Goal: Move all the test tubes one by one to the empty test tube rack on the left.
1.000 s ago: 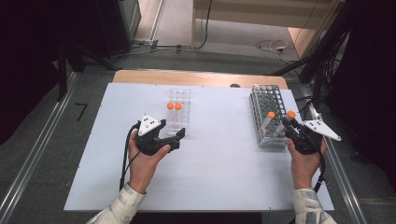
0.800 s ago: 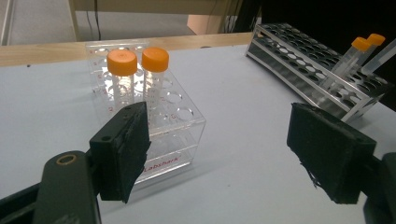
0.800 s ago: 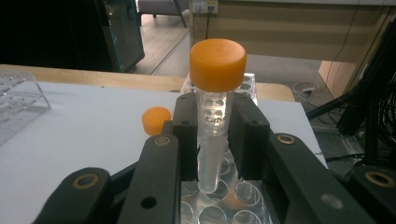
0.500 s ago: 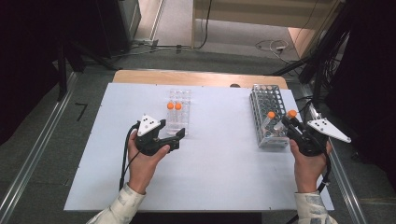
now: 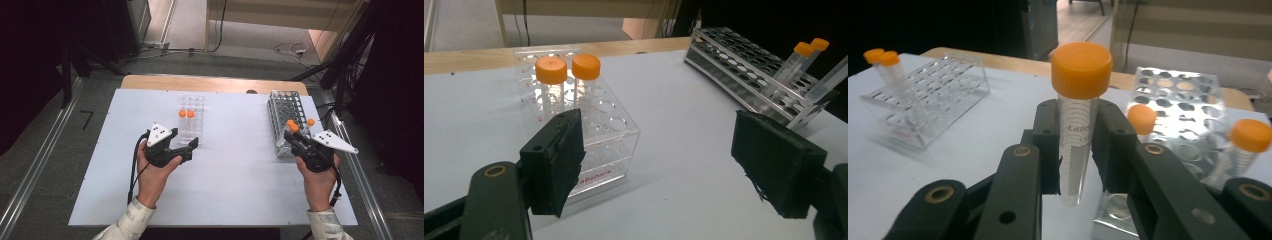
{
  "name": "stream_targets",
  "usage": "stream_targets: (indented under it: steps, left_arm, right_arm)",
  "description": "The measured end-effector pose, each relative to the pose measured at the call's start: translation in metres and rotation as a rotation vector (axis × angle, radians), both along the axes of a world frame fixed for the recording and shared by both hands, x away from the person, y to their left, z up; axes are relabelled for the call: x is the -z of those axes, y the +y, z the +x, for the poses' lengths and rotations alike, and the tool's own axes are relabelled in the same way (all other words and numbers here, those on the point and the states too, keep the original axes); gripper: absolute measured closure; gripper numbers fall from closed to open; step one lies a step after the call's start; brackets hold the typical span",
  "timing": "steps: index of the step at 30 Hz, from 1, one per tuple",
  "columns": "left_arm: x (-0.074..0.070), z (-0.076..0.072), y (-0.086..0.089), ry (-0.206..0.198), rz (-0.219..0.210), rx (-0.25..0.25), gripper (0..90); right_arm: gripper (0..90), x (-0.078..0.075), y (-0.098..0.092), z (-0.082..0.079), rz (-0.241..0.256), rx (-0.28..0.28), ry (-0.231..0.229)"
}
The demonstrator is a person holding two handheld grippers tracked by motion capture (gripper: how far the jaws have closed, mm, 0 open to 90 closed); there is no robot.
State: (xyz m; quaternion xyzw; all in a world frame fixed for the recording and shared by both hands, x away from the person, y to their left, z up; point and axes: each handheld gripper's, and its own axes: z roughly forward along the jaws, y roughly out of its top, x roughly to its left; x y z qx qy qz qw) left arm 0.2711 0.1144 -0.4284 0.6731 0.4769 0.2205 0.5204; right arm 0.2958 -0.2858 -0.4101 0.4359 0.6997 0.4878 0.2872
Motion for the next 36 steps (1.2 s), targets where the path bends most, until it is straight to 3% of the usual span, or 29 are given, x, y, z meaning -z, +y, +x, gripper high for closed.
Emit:
stream_targets:
  steps: [19,28,36]
  left_arm:
    - [-0.001,-0.005,-0.012,-0.011,0.001,0.042,21.7]
    - [-0.013,-0.018,-0.028,-0.049,-0.041,0.118,25.8]
    - [-0.016,-0.028,-0.044,-0.081,-0.018,0.186,35.4]
  right_arm:
    - [71.7,0.021,0.078,-0.010,-0.067,-0.225,0.035]
    - [71.7,0.024,0.115,-0.017,-0.077,-0.315,0.042]
    - [71.7,0.028,0.143,-0.022,-0.096,-0.386,0.045]
